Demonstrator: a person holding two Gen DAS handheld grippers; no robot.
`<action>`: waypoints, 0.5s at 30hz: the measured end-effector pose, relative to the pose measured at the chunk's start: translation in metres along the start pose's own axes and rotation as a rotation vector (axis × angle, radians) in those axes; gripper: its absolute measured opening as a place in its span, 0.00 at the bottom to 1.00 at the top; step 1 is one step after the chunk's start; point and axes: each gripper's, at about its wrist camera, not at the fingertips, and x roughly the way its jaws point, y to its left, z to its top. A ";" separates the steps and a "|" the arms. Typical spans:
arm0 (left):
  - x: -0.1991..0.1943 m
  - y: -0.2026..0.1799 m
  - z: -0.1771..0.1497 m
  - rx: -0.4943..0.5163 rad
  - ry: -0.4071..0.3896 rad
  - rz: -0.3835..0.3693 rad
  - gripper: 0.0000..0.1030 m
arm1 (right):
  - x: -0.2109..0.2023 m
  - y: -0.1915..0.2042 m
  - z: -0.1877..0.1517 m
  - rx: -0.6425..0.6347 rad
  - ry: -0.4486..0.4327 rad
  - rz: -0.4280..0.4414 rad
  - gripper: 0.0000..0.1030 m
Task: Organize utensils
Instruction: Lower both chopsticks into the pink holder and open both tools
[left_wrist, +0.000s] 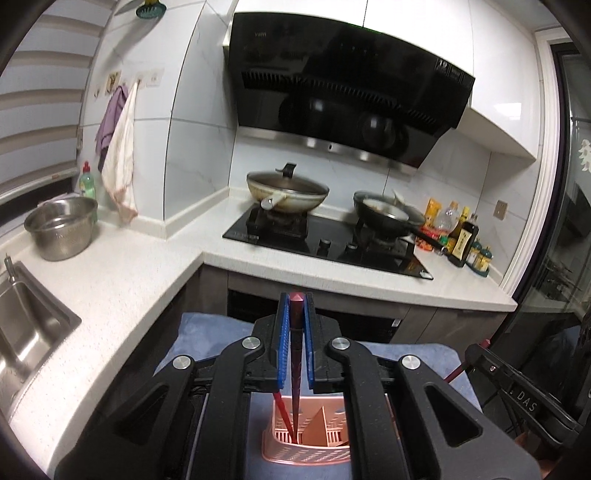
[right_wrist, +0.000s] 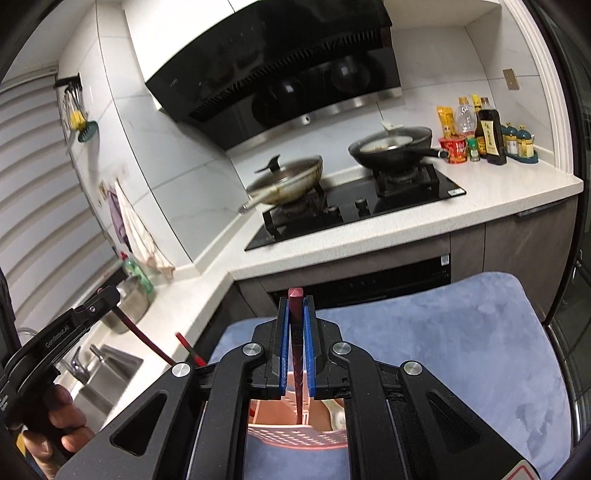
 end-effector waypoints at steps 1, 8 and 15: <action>0.002 0.000 -0.002 -0.001 0.007 0.001 0.07 | 0.003 -0.001 -0.002 0.002 0.008 -0.002 0.07; 0.012 0.004 -0.007 -0.011 0.038 0.008 0.07 | 0.013 -0.001 -0.011 -0.006 0.043 -0.017 0.08; 0.005 0.010 -0.014 -0.035 0.049 0.028 0.34 | 0.001 -0.002 -0.009 0.006 0.024 -0.019 0.14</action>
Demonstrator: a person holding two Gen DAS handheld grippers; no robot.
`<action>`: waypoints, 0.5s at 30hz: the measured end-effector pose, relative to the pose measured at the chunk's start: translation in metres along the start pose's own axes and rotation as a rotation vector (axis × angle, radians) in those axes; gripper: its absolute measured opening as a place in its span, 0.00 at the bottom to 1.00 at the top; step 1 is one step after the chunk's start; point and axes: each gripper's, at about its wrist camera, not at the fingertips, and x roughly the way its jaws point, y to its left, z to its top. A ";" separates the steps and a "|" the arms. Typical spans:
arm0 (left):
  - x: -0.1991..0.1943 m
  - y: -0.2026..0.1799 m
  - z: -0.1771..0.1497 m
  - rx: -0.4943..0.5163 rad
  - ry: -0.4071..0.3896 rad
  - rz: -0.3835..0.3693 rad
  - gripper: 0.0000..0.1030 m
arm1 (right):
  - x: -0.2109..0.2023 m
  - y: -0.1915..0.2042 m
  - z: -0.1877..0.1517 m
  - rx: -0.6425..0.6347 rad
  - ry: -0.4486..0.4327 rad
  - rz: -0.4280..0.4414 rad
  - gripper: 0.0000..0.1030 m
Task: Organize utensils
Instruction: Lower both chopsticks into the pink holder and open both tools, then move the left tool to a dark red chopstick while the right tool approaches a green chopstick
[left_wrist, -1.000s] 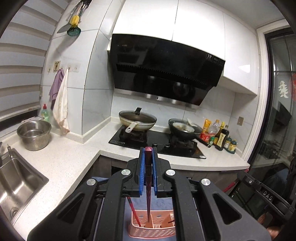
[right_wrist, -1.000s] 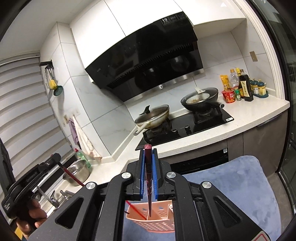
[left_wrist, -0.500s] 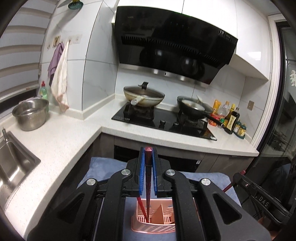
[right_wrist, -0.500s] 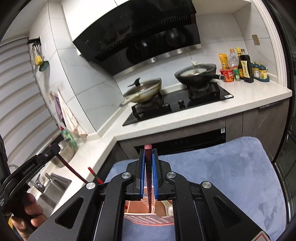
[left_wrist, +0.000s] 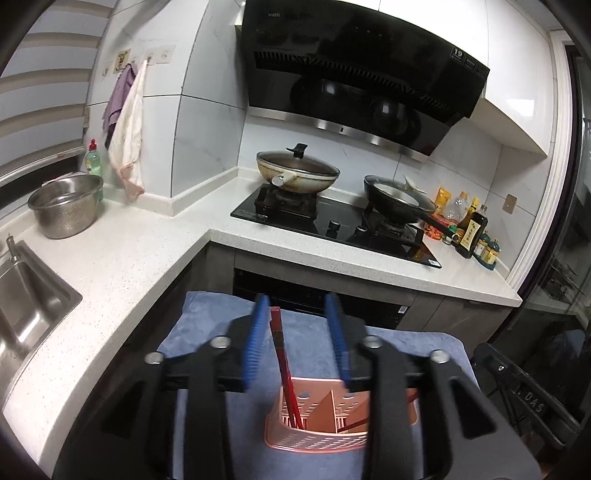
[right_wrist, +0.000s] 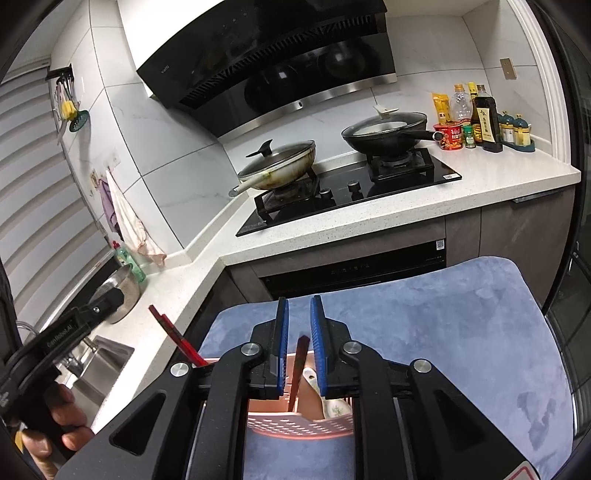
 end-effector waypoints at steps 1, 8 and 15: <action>-0.002 0.000 0.000 0.003 -0.003 0.003 0.34 | -0.004 0.001 0.000 -0.003 -0.001 0.002 0.14; -0.031 0.005 -0.010 0.007 -0.006 0.014 0.50 | -0.032 0.009 -0.014 -0.045 -0.006 0.002 0.26; -0.069 0.016 -0.055 0.032 0.058 0.023 0.51 | -0.075 0.011 -0.064 -0.107 0.041 -0.033 0.28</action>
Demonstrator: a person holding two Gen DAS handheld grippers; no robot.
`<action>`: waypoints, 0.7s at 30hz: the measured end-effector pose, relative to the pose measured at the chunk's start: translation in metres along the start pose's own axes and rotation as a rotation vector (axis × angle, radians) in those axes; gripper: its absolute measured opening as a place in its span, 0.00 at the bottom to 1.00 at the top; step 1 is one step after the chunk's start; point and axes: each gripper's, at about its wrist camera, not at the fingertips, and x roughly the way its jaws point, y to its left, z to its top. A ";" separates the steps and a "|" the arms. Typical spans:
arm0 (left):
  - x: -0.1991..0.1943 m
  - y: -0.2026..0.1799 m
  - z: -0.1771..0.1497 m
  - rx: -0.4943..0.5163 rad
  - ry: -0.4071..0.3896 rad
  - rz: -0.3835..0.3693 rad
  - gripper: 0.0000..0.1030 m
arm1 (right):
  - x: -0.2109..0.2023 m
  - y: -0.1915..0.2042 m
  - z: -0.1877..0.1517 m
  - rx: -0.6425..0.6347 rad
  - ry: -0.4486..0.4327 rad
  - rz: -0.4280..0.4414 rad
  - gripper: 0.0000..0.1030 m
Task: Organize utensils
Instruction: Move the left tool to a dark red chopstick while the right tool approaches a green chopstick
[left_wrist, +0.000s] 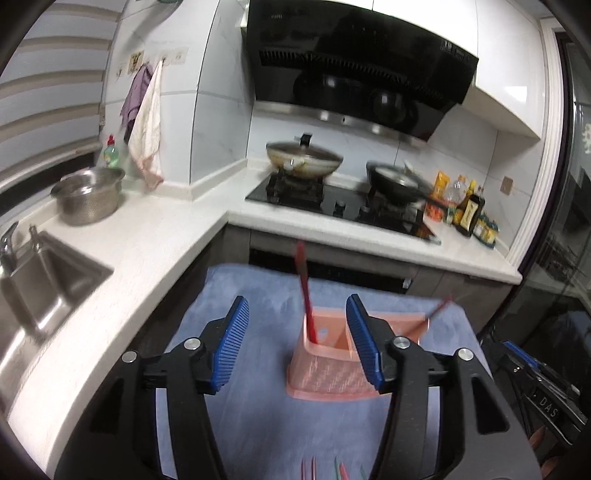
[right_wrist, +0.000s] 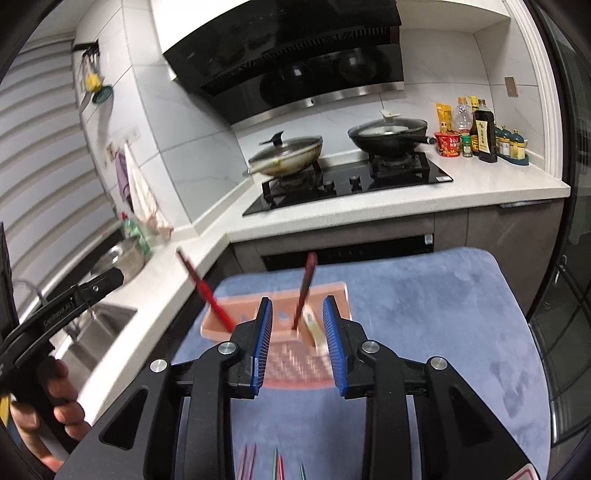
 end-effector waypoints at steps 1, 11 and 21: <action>-0.004 0.002 -0.010 0.003 0.017 0.000 0.51 | -0.005 0.000 -0.007 -0.005 0.008 -0.005 0.28; -0.044 0.012 -0.120 0.052 0.188 0.013 0.51 | -0.059 -0.010 -0.127 -0.043 0.171 -0.105 0.33; -0.062 0.014 -0.211 0.095 0.349 0.021 0.51 | -0.079 -0.018 -0.223 -0.026 0.343 -0.142 0.33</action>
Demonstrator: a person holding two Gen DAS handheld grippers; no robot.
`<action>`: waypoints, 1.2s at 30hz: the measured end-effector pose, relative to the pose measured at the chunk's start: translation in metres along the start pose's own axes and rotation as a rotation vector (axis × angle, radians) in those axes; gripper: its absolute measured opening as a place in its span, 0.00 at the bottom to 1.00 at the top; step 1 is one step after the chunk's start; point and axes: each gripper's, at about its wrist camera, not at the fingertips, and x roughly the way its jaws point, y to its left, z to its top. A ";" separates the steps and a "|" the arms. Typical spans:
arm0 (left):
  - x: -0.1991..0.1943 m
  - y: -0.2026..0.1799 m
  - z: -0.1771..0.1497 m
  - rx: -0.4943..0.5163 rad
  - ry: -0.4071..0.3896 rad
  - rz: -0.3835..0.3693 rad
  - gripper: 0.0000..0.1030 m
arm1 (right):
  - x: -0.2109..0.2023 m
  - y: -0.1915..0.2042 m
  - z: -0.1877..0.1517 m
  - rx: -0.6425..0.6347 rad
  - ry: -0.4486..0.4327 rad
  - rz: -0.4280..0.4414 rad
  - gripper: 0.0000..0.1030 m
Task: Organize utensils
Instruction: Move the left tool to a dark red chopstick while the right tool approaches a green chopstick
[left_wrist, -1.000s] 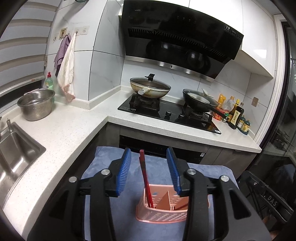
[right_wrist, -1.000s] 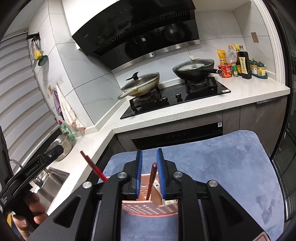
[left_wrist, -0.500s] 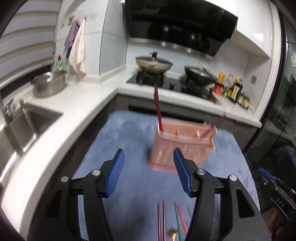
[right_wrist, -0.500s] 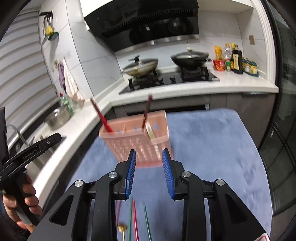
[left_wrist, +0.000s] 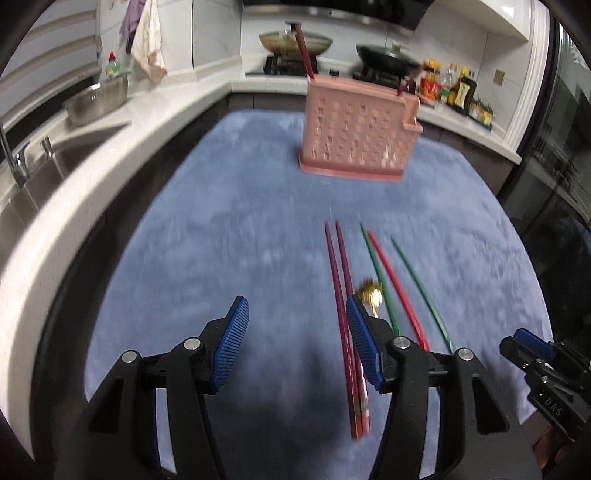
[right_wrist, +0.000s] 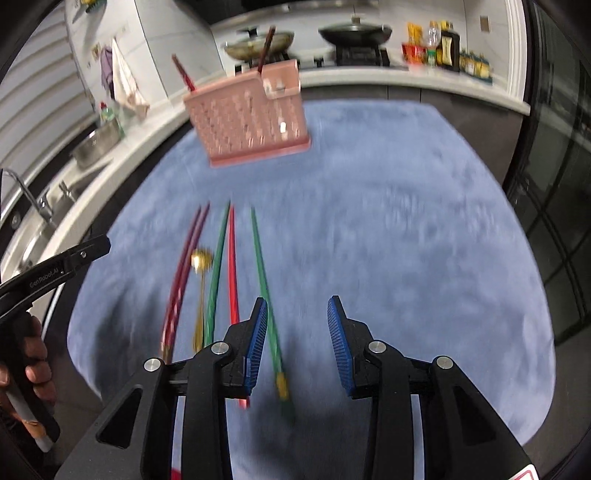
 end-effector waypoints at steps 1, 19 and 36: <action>0.000 -0.001 -0.006 0.000 0.010 -0.001 0.51 | 0.000 0.001 -0.006 -0.005 0.004 -0.004 0.33; 0.014 -0.007 -0.070 0.012 0.144 -0.028 0.51 | 0.024 0.014 -0.042 -0.046 0.075 -0.017 0.31; 0.017 -0.016 -0.077 0.029 0.166 -0.063 0.51 | 0.036 0.015 -0.045 -0.059 0.100 -0.021 0.16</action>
